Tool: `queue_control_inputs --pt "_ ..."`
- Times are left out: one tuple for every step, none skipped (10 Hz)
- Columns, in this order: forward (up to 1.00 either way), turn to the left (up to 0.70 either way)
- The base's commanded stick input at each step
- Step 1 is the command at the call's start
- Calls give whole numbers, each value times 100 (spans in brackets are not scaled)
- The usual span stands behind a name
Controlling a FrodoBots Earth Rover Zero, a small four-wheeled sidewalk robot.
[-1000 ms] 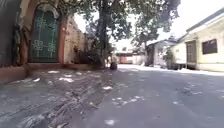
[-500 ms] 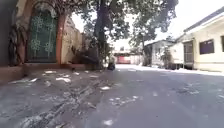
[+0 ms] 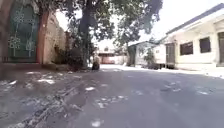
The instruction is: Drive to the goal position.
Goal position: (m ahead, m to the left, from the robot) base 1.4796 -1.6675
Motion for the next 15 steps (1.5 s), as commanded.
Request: queue_control_inputs --pt "0 -70" --pt "0 -70" --pt "0 -70" --pt "0 -70" --pt "0 -37" --pt "0 0" --pt "0 0" --pt "0 0" --pt "18 0" --pt "70 0" --pt "70 0" --pt "70 0" --pt "70 0" --pt "70 0" --pt "70 0"
